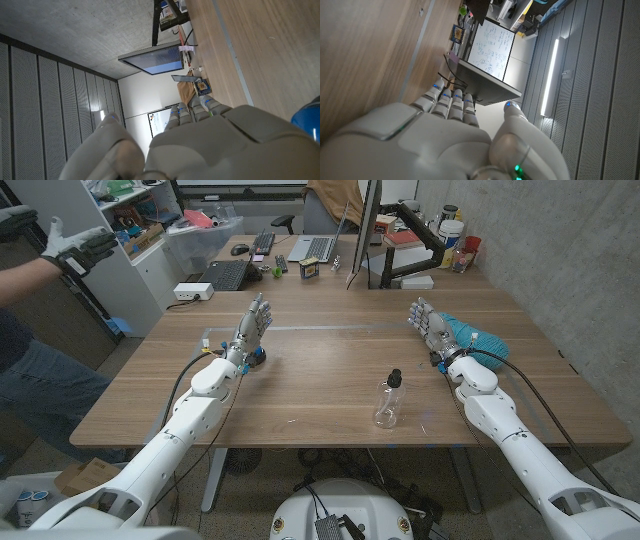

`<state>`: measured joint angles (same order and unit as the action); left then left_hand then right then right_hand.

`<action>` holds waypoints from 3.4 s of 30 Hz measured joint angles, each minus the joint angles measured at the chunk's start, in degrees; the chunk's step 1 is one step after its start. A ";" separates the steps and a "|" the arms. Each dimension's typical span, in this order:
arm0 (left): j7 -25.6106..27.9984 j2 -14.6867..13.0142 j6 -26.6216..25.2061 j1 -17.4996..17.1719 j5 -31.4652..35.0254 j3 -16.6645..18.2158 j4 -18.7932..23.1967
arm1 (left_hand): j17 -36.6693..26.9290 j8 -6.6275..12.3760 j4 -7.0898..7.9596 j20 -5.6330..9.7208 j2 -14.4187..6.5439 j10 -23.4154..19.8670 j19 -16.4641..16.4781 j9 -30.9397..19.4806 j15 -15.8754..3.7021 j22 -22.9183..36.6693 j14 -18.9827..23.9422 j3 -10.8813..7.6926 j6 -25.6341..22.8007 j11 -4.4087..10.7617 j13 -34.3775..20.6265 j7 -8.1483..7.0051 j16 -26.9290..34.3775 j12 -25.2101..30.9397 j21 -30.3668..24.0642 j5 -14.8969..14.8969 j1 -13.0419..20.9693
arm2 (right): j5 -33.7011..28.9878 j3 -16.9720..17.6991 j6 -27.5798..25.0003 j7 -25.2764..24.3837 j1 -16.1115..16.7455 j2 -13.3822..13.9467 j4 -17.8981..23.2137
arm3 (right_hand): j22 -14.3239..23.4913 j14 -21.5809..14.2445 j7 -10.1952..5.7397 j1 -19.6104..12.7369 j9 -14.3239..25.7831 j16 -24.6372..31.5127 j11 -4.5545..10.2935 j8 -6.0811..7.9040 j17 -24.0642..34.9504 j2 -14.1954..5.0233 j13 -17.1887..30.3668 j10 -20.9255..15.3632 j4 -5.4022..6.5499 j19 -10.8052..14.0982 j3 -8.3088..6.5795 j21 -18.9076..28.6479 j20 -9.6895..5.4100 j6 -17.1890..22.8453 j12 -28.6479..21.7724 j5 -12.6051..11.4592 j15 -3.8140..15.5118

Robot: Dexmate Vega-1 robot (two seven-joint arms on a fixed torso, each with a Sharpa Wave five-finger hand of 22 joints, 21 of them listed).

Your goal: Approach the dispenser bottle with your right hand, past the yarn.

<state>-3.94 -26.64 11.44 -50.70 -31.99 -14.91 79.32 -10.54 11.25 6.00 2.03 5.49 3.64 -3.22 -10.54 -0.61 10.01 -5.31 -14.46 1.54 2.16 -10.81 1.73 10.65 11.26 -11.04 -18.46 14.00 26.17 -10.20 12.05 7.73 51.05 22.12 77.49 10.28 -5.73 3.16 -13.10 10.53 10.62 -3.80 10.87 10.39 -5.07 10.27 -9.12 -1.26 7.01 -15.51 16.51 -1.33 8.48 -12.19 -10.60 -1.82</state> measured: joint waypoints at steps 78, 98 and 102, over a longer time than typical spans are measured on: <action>-0.85 -0.01 -1.86 1.15 1.47 -0.60 0.80 | 0.01 0.00 -0.24 -0.10 -0.76 -0.02 -0.51 0.02 0.01 0.27 0.01 0.57 -0.21 -0.01 0.02 -0.21 -0.01 0.00 0.00 0.00 0.75 | -1.82 4.80 10.76 6.89 3.84 1.15 4.38 | -0.01 -0.63 -2.97 0.02 -0.01 0.00 -0.09 0.44 0.02 1.82 -0.02 -2.36 -1.35 0.91 0.88 -1.26 1.34 1.15 -0.38 0.00 0.19; -1.24 -0.47 -2.11 1.17 1.40 -0.62 1.30 | 0.01 0.00 -0.24 -0.10 -0.75 -0.02 -0.51 0.02 0.01 0.26 0.01 0.56 -0.43 -0.01 0.02 0.01 -0.01 0.00 0.00 0.00 0.75 | -3.19 4.94 13.77 6.15 4.15 0.59 4.61 | -0.02 -1.56 -3.58 -0.31 -0.02 0.00 0.29 0.44 0.02 2.14 -0.02 -3.19 -2.07 1.65 1.11 -1.48 1.42 1.76 -0.38 0.00 0.50; -1.32 -0.49 -2.16 1.22 1.40 -0.62 1.31 | 0.01 0.00 -0.24 -0.10 -0.76 -0.02 -0.51 0.02 0.01 0.26 0.01 0.56 -0.43 -0.02 0.02 0.01 -0.01 0.00 0.01 0.00 0.75 | -3.32 5.09 13.96 6.02 4.34 0.57 4.75 | -0.02 -1.56 -3.80 -0.30 -0.02 0.00 0.51 0.44 0.02 2.14 -0.02 -3.40 -2.07 1.65 1.11 -1.48 1.42 1.97 -0.38 0.00 0.50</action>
<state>-5.26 -27.13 9.29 -49.49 -30.59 -15.53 80.63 -10.53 11.25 5.76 1.93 4.73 3.62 -3.73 -10.51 -0.61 10.27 -5.30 -13.90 1.11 2.15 -10.79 1.74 10.64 11.25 -11.03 -18.46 14.75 22.86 -5.11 26.01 13.75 55.39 22.68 82.23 10.26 -7.29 -0.63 -13.40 10.52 10.62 -3.28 11.31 10.41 -2.93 10.25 -12.52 -3.33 8.66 -14.40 15.03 0.10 10.46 -12.57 -10.60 -1.32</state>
